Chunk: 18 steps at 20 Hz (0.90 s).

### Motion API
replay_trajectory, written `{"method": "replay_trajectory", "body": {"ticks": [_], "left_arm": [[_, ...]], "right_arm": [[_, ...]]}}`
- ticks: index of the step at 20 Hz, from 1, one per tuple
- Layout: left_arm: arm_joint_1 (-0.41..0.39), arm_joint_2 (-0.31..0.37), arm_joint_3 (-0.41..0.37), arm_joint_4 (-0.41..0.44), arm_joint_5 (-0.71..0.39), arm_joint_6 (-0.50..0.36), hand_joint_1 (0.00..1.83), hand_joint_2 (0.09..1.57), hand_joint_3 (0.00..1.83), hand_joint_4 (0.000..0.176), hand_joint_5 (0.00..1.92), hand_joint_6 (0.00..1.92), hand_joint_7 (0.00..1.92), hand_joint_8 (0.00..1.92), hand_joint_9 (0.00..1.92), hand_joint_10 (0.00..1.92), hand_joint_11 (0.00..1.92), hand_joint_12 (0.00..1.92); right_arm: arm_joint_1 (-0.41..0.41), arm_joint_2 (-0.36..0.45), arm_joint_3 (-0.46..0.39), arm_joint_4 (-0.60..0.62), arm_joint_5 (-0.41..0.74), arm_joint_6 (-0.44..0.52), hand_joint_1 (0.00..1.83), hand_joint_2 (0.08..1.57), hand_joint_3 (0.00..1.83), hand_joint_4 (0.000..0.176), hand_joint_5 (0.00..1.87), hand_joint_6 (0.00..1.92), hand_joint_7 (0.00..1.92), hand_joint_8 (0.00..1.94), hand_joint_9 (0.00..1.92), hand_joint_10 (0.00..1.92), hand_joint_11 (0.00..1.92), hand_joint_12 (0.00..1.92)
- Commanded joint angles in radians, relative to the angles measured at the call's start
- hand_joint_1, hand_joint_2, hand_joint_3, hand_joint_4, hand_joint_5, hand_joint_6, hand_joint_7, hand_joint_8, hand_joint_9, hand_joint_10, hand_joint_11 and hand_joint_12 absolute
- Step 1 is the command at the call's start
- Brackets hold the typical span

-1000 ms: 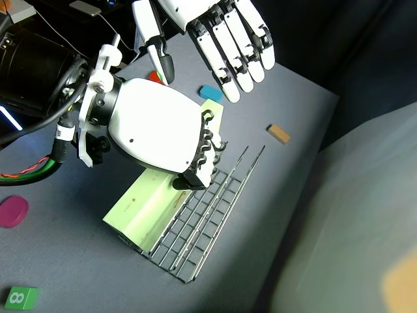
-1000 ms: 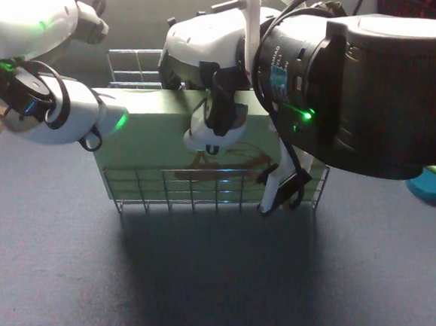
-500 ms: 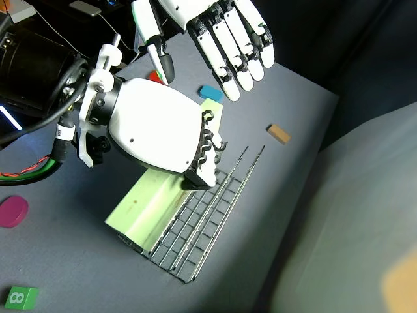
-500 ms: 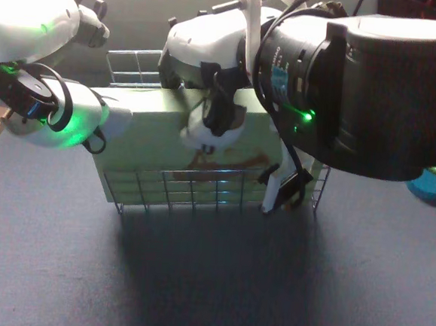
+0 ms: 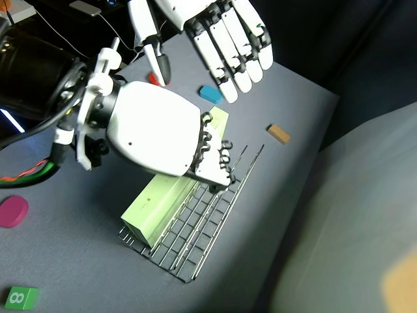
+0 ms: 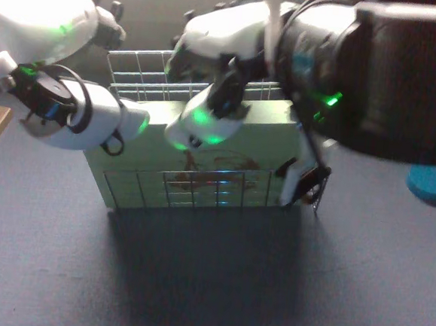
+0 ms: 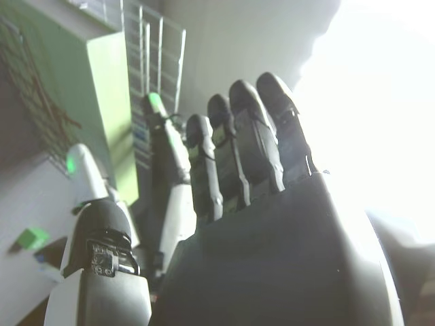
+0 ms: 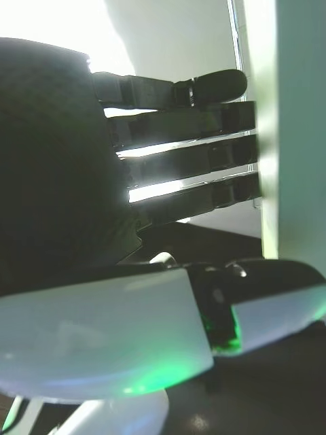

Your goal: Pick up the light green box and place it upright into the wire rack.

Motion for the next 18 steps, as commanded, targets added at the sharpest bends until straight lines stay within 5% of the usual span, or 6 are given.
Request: {"method": "replay_trajectory", "body": {"ticks": [1, 6, 14, 17, 18], "left_arm": [[-0.013, -0.01, -0.002, 0.088, -0.01, -0.002, 0.11, 1.25, 0.0, 0.0, 0.39, 0.01, 0.36, 0.0, 0.31, 0.0, 0.0, 0.67], [-0.011, -0.037, -0.003, 0.089, 0.0, -0.009, 0.11, 1.25, 0.0, 0.0, 0.39, 0.0, 0.36, 0.0, 0.31, 0.0, 0.0, 0.71], [-0.008, -0.078, -0.01, 0.108, 0.008, -0.037, 0.11, 1.25, 0.0, 0.0, 0.4, 0.0, 0.37, 0.0, 0.31, 0.0, 0.0, 0.71], [-0.007, -0.104, -0.011, 0.108, 0.009, -0.04, 0.17, 1.25, 0.0, 0.0, 0.44, 0.01, 0.5, 0.02, 0.45, 0.03, 0.0, 0.9], [-0.006, -0.109, -0.012, 0.111, 0.009, -0.041, 0.18, 1.25, 0.0, 0.0, 0.47, 0.01, 0.58, 0.01, 0.53, 0.03, 0.02, 1.0]], "right_arm": [[0.024, 0.011, -0.011, -0.058, 0.041, -0.002, 0.68, 1.08, 0.0, 0.0, 0.44, 0.0, 0.51, 0.0, 0.43, 0.04, 0.03, 1.18], [0.083, 0.11, -0.08, -0.057, 0.065, -0.023, 0.66, 1.09, 0.0, 0.0, 0.42, 0.0, 0.47, 0.0, 0.41, 0.02, 0.02, 1.17], [0.202, 0.298, -0.201, 0.064, 0.096, -0.186, 0.53, 1.1, 0.01, 0.0, 0.49, 0.02, 0.52, 0.02, 0.44, 0.02, 0.04, 1.16], [0.241, 0.384, -0.265, 0.065, 0.082, -0.264, 0.44, 1.14, 0.0, 0.0, 0.64, 0.05, 0.71, 0.06, 0.62, 0.08, 0.24, 1.27], [0.25, 0.418, -0.298, 0.065, 0.082, -0.316, 0.45, 1.15, 0.0, 0.0, 0.72, 0.05, 0.81, 0.1, 0.68, 0.23, 0.34, 1.35]]}}
